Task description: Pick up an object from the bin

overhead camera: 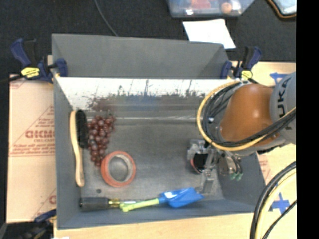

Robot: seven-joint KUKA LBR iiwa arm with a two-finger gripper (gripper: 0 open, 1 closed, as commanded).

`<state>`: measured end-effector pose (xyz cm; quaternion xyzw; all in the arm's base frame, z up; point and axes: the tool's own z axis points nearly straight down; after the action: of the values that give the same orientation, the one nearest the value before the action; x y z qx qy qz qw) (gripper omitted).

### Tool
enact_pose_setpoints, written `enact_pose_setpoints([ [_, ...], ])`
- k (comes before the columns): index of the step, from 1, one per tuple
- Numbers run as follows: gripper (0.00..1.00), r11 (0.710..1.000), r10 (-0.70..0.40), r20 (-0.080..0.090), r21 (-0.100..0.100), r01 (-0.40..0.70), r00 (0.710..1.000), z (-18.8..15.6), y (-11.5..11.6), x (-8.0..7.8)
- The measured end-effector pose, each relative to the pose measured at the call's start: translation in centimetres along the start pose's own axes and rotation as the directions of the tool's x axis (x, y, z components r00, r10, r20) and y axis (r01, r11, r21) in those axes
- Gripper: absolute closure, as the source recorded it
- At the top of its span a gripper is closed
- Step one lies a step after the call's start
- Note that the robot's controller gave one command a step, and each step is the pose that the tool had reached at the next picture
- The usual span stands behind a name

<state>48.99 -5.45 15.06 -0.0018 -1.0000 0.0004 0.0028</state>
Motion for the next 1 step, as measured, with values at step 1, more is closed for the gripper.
enact_pose_setpoints([
  [1,0.00,1.000,-0.005,0.007,0.001,0.005,1.000,-0.39,0.03,-0.12],
])
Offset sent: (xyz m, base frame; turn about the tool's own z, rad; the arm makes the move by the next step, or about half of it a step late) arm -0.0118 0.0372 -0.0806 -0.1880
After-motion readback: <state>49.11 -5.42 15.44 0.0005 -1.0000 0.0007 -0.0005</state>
